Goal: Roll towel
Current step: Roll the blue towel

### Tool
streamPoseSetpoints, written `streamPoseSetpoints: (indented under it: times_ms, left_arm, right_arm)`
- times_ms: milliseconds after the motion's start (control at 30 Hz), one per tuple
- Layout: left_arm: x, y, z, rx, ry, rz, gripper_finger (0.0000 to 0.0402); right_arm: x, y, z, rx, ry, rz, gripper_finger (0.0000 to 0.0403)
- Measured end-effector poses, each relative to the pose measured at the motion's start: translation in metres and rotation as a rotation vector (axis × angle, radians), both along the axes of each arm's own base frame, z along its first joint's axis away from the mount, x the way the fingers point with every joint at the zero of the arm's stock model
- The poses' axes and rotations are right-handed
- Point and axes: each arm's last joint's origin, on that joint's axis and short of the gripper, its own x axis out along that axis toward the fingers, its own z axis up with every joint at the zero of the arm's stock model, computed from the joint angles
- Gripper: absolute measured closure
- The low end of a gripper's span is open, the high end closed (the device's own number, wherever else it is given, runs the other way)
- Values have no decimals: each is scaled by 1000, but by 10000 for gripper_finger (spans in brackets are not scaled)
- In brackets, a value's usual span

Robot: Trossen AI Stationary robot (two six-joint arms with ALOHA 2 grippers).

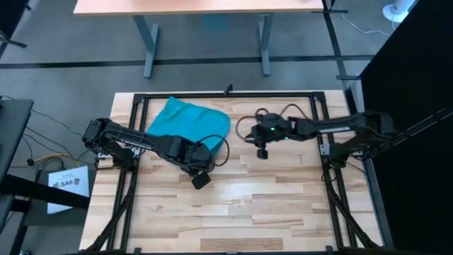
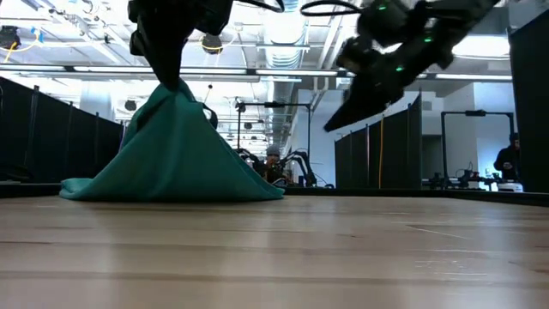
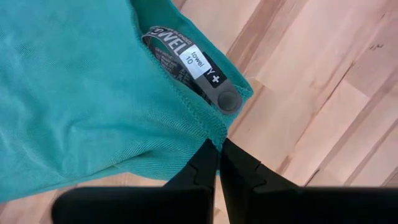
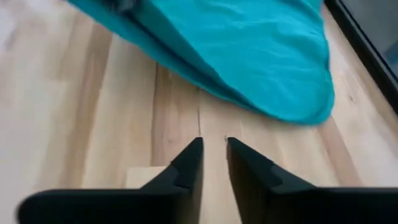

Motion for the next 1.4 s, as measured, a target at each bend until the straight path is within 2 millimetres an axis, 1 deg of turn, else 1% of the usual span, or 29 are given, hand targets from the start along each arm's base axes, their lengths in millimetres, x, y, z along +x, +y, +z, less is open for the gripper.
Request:
streamPoseSetpoints:
  times_ms: [100, 167, 433, 533, 633, 767, 867, 1200, 1400]
  left_arm:
    - [0, -1, 0, -1, -1, 0, 402]
    - [0, -1, 0, 0, 0, 0, 402]
    - [0, -1, 0, 0, -3, -6, 402]
    - [0, -1, 0, 0, -2, -11, 402]
    - [0, -1, 0, -2, -4, -11, 402]
    - [0, -1, 0, -6, -4, -12, 402]
    - [1, -1, 0, -9, -6, -13, 402]
    - [1, -2, 0, -13, -8, -14, 402]
    - [3, -6, 1, -23, -44, -25, 402]
  right_arm:
    - [20, 0, -3, -99, 1, 86, 299]
    - [31, -2, -10, -143, 10, 122, 293]
    - [75, -11, -39, -217, 76, 187, 289]
    - [91, -14, -41, -221, 68, 187, 289]
    - [102, -16, -41, -224, 62, 184, 289]
    - [109, -19, -44, -236, 65, 190, 289]
    - [108, -17, -48, -234, 94, 205, 289]
    - [109, -12, -48, -265, 100, 242, 289]
    - [110, -12, -47, -269, 89, 245, 289]
